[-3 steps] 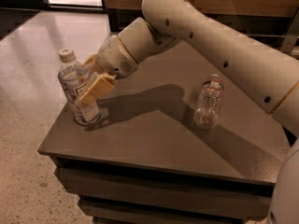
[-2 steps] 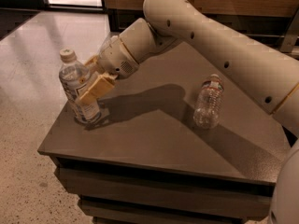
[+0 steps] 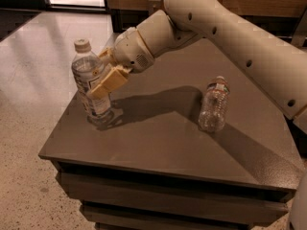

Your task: Pick blue plastic bottle

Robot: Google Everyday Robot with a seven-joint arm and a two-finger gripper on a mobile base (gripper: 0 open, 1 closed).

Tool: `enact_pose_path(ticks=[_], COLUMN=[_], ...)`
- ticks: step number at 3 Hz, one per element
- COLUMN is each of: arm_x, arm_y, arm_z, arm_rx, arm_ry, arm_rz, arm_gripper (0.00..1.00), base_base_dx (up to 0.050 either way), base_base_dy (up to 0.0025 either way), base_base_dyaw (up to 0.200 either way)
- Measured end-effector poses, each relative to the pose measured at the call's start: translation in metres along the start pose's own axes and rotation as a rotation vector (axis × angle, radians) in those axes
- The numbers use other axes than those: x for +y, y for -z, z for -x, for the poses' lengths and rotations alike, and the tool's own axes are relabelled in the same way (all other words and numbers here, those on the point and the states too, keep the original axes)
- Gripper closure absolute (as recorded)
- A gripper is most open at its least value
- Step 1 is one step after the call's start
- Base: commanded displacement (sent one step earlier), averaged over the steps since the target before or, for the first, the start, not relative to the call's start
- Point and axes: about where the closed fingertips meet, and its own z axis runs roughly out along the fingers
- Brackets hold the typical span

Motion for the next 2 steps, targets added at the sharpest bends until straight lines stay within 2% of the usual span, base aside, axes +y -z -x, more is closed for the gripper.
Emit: enact_pose_path(ticks=[2], arm_x=[-0.011], arm_y=[0.050], arm_z=[0.024], arm_rx=[-0.002], arm_ry=[0.056], arm_rz=[-0.082], arm_gripper=[1.00], base_base_dx=[0.000], base_base_dy=[0.00000], base_base_dyaw=[0.000])
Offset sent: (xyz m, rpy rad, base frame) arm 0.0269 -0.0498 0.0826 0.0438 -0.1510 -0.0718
